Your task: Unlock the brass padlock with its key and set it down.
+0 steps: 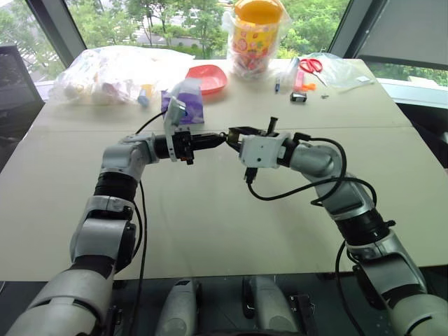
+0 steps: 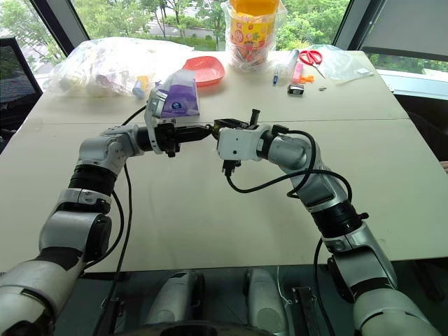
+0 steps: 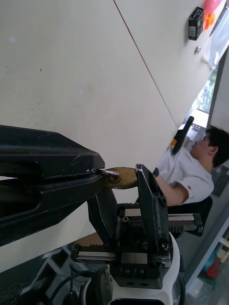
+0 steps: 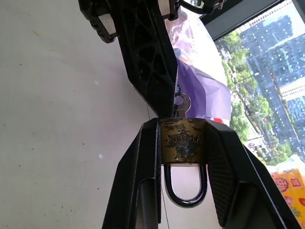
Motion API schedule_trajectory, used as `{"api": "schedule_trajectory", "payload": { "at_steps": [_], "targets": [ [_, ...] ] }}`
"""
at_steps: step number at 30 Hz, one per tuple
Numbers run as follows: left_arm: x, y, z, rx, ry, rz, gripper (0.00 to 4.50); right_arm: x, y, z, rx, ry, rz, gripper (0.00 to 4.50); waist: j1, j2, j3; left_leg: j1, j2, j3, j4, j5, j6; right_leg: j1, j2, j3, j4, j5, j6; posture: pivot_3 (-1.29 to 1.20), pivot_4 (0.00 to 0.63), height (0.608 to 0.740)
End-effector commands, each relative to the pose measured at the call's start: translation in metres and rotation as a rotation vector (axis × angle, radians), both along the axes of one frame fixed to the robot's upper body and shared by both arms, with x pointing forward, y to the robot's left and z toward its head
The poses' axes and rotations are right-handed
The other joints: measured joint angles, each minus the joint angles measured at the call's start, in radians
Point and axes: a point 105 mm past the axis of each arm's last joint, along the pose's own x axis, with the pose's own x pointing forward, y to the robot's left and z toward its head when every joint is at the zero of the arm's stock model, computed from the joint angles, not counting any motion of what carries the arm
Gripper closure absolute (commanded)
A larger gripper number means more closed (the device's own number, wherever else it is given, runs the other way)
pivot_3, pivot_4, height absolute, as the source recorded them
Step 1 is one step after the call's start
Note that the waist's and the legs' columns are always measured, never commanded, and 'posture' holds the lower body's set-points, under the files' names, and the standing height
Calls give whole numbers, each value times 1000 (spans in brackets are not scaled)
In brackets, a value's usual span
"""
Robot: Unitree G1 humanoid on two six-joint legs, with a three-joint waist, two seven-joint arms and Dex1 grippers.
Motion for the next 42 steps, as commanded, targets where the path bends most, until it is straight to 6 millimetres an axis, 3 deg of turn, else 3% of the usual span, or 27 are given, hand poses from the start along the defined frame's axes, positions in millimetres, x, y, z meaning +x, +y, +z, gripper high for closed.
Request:
{"api": "schedule_trajectory", "payload": {
  "at_steps": [1,4,9,12,15,16,25,35,40,42],
  "targets": [
    [-2,3,24,-35,-67,-14,3338,-8,5,9,7,-41,37,3774,0,0,0,0,0,0,0,0,0,0,0,0,0,0,0,0,150,740],
    [1,5,22,-18,-86,23,2266,-8,6,9,7,-41,38,3774,0,0,0,0,0,0,0,0,0,0,0,0,0,0,0,0,150,740],
    [-1,7,21,-20,-81,11,2266,-8,6,9,10,-42,39,3774,0,0,0,0,0,0,0,0,0,0,0,0,0,0,0,0,150,740],
    [-3,7,18,-12,-77,-2,3066,-8,7,9,12,-44,40,3774,0,0,0,0,0,0,0,0,0,0,0,0,0,0,0,0,150,740],
    [-5,6,15,4,-75,-14,4328,-7,7,12,19,-51,40,3774,0,0,0,0,0,0,0,0,0,0,0,0,0,0,0,0,150,740],
    [-5,6,14,8,-75,-14,4439,-7,8,12,21,-54,40,3774,0,0,0,0,0,0,0,0,0,0,0,0,0,0,0,0,150,740],
    [-4,5,13,35,-110,-1,4439,-8,9,15,30,-60,43,3774,0,0,0,0,0,0,0,0,0,0,0,0,0,0,0,0,150,740],
    [-14,-5,-7,354,-622,-25,4439,-11,8,17,154,105,45,3774,1,0,0,0,0,0,0,0,0,0,0,0,0,0,0,0,150,740],
    [-16,-4,-13,417,-754,-47,4439,-11,9,21,178,126,48,3774,2,0,0,0,0,0,0,0,0,0,0,0,0,0,0,0,150,740],
    [-12,-1,-12,387,-669,-23,4439,-11,10,22,178,120,49,3774,4,0,0,0,0,0,0,0,0,0,0,0,0,0,0,0,150,740]
  ]
}}
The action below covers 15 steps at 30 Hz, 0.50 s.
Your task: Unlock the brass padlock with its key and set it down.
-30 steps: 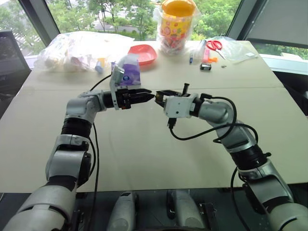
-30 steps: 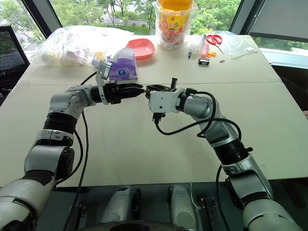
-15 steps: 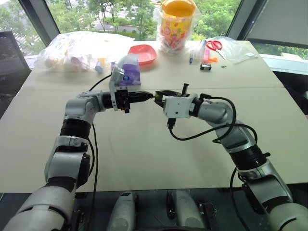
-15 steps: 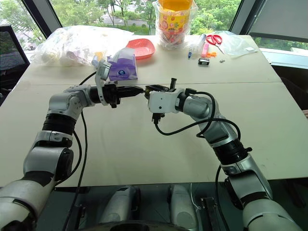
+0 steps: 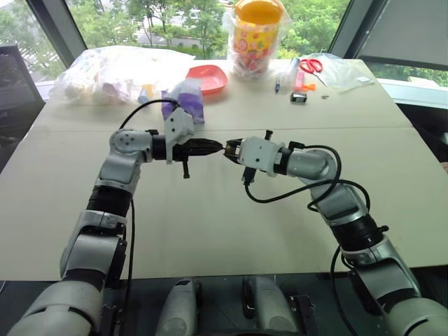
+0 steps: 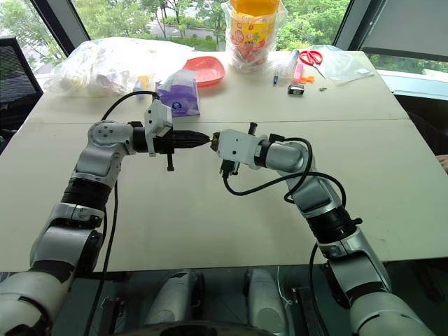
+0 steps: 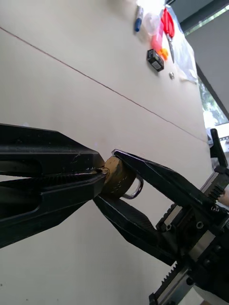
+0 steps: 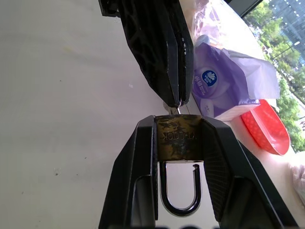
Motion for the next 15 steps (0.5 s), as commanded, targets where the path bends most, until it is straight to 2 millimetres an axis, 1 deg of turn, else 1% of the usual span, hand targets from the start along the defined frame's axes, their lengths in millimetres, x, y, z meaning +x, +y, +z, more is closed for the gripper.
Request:
{"api": "schedule_trajectory", "payload": {
  "at_steps": [1,2,4,7,8,10,11,15],
  "targets": [
    [2,-2,-6,-20,127,12,4439,-8,7,43,88,-131,41,3774,1,0,0,0,0,0,0,0,0,0,0,0,0,0,0,0,150,740],
    [7,1,2,-107,239,36,4439,-8,7,44,68,-162,40,3774,1,0,0,0,0,0,0,0,0,0,0,0,0,0,0,0,150,740],
    [13,9,14,-226,400,59,4439,-7,7,44,23,-220,38,3774,-1,0,0,0,0,0,0,0,0,0,0,0,0,0,0,0,150,740],
    [14,20,28,-323,541,47,3549,-6,6,42,-35,-286,43,3774,-7,0,0,0,0,-1,1,0,0,0,1,0,0,0,1,0,150,740],
    [15,21,30,-335,558,47,3113,-6,6,41,-39,-294,45,3774,-8,0,0,0,0,0,0,0,0,0,1,0,0,0,1,0,150,740],
    [19,22,33,-355,559,75,2388,-6,6,41,-53,-315,51,3774,-8,0,0,0,0,-1,0,0,0,0,1,0,1,-1,2,0,150,740],
    [17,20,35,-356,558,56,2007,-6,6,41,-60,-321,54,3774,-7,0,0,0,0,-1,0,0,0,0,1,0,1,-1,2,0,150,740],
    [7,12,38,-354,589,-23,2007,-6,6,40,-65,-330,57,3774,-3,0,0,0,0,-1,0,0,0,0,1,0,1,0,1,0,150,740]
  ]
}}
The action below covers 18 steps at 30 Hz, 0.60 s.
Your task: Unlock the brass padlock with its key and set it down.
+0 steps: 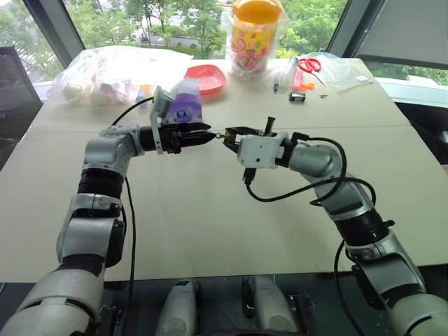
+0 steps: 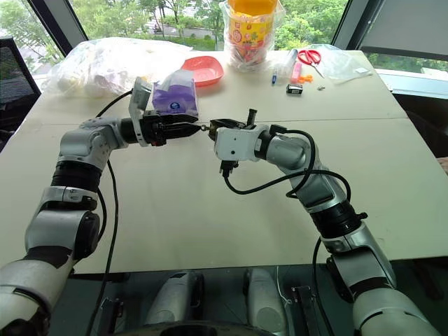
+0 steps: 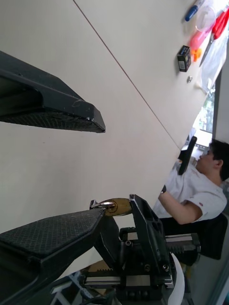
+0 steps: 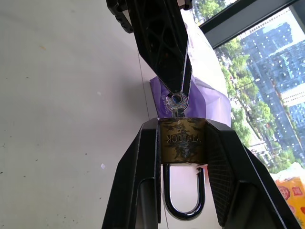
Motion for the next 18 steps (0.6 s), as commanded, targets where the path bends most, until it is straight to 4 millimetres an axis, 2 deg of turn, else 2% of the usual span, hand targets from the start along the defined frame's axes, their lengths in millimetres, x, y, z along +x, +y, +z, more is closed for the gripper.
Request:
{"api": "schedule_trajectory", "payload": {
  "at_steps": [1,12,15,18],
  "targets": [
    [-8,-7,18,-37,-42,-64,2007,-3,3,14,9,-66,17,3774,2,0,0,0,0,0,0,0,0,0,0,0,0,0,0,0,150,740],
    [-8,-26,7,-16,-22,-110,2007,-5,6,14,4,-75,22,3774,0,0,0,0,0,0,0,0,0,0,0,0,0,0,0,0,150,740],
    [-6,-29,7,-24,-16,-110,2779,-5,7,14,5,-76,25,3774,1,0,0,0,0,0,0,0,0,0,0,0,0,0,0,0,150,740],
    [-5,-30,7,-23,-18,-112,4003,-6,7,14,4,-78,26,3774,1,0,0,0,0,0,0,0,0,0,0,0,0,0,0,0,150,740]
  ]
}}
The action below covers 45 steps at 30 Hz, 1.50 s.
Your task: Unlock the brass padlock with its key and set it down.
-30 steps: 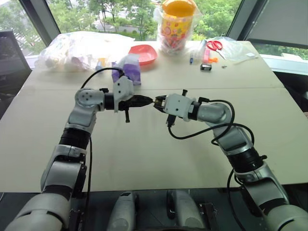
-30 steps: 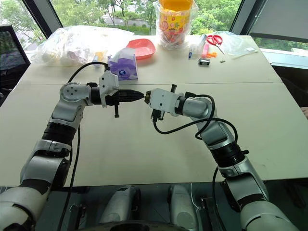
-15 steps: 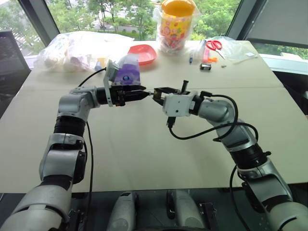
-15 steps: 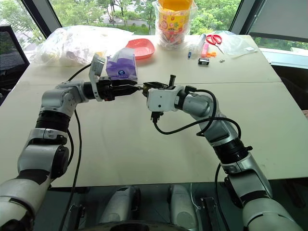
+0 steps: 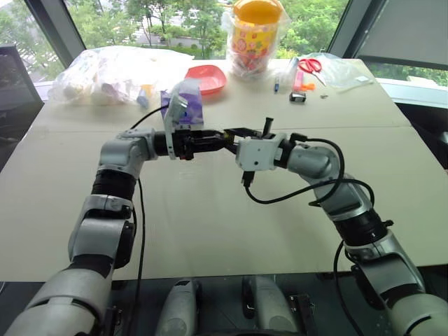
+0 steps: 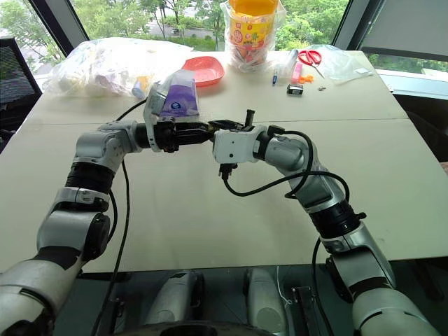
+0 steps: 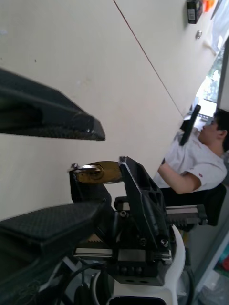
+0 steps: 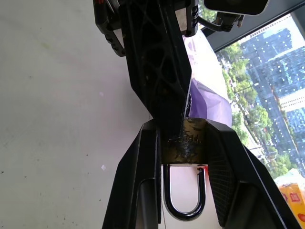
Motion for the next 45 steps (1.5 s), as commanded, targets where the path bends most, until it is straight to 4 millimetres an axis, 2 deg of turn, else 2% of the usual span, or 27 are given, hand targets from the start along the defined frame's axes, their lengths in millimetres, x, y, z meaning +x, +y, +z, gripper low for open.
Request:
{"api": "schedule_trajectory", "payload": {
  "at_steps": [1,2,11,13,16,18,19,22,25,27,30,32,38,45],
  "targets": [
    [1,-6,14,-2,-56,-14,4378,-7,6,17,25,-69,33,3774,0,0,0,0,0,0,0,0,0,0,0,0,0,0,0,0,150,740],
    [1,-6,14,-2,-56,-15,4493,-7,6,17,24,-69,33,3774,0,0,0,0,0,0,0,0,0,0,0,0,0,0,0,0,150,740],
    [3,-6,12,6,-69,2,4493,-7,6,14,22,-48,30,3774,0,0,0,0,0,0,0,0,0,0,0,0,0,0,0,0,150,740],
    [2,-4,11,7,-68,7,4493,-6,2,13,27,-25,16,2736,0,0,0,0,0,0,0,0,0,0,0,0,0,0,0,0,150,740],
    [2,-1,9,10,-66,16,4493,-3,-8,7,7,4,-16,1485,1,0,0,0,0,0,0,0,0,0,0,0,0,0,0,0,150,740],
    [1,2,8,15,-67,23,4493,0,-21,4,-4,14,-65,404,3,0,0,0,0,0,0,0,0,0,0,0,0,0,0,0,150,740],
    [1,3,8,16,-68,26,4493,0,-27,2,-7,23,-87,24,3,0,0,0,0,0,0,0,0,0,0,0,0,0,0,0,150,740],
    [0,8,8,13,-66,35,4493,-4,-44,-2,63,110,-136,24,4,0,0,0,0,0,0,0,0,0,-1,0,0,0,0,0,150,740],
    [-2,10,8,12,-67,33,4493,-13,-47,13,293,225,-136,975,1,0,0,0,0,0,0,0,0,0,0,0,0,0,0,0,150,740],
    [-3,10,8,13,-69,29,4493,-19,-45,20,398,295,-118,1858,-1,0,0,0,0,0,0,0,0,0,0,0,0,0,0,0,150,740],
    [-6,8,8,13,-69,15,4493,-26,-38,29,521,395,-85,3376,2,0,0,1,1,-1,0,0,0,0,0,0,1,0,0,0,150,740],
    [-7,7,9,12,-70,3,4493,-30,-32,30,541,439,-68,4442,2,0,0,1,1,-1,0,0,0,0,0,0,1,0,0,0,150,740],
    [-13,1,12,10,-82,-39,4493,-31,-26,30,539,470,-76,4442,4,0,0,0,0,-1,0,0,0,0,0,0,0,0,0,0,150,740],
    [-25,-2,15,12,-97,-93,4493,-30,-23,20,482,489,-77,4442,2,0,0,0,0,-1,0,0,0,0,0,0,0,0,0,0,150,740]
  ]
}}
